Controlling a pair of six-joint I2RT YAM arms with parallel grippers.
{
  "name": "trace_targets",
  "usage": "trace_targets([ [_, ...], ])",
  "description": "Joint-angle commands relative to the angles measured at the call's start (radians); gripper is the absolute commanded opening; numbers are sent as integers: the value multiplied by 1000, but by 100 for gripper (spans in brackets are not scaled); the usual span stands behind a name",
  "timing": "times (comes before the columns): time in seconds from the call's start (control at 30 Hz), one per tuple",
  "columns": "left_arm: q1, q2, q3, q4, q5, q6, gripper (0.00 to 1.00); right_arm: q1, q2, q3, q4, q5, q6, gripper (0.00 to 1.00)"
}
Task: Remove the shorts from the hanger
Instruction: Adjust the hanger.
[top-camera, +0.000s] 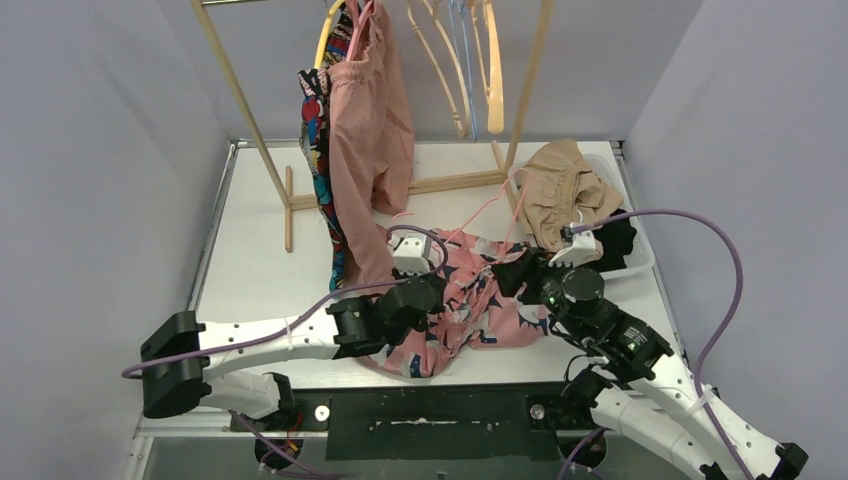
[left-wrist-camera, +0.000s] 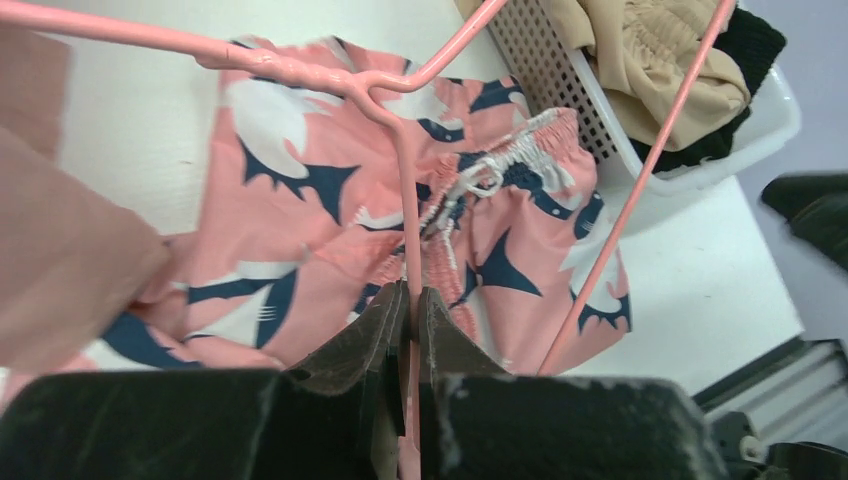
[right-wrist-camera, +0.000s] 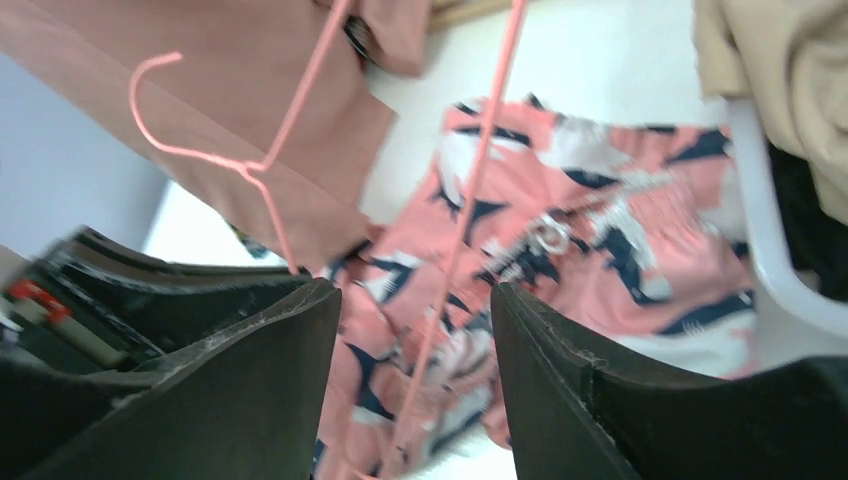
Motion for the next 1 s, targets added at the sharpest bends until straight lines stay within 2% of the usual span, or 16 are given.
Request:
trace_targets([
  [0.0,-60,-71,14,-59,-207,182,0,0,51,67,273,-18,53,60],
  [0.1,-109,-81,23,-70,-295,293,0,0,108,62,400,3,129,61],
  [0.2,-138,-84,33,-99,-352,343,0,1,187,66,495,-4,188,63],
  [0.4,-155,-115,25,-105,-373,405,0,-1,316,109,498,75,320,64],
  [0.57,-157,-141,25,-120,-386,452,0,-4,307,53,606,119,382,63],
  [0.97,-157,-149,34,-156,-392,459,0,-20,299,56,658,120,430,61],
])
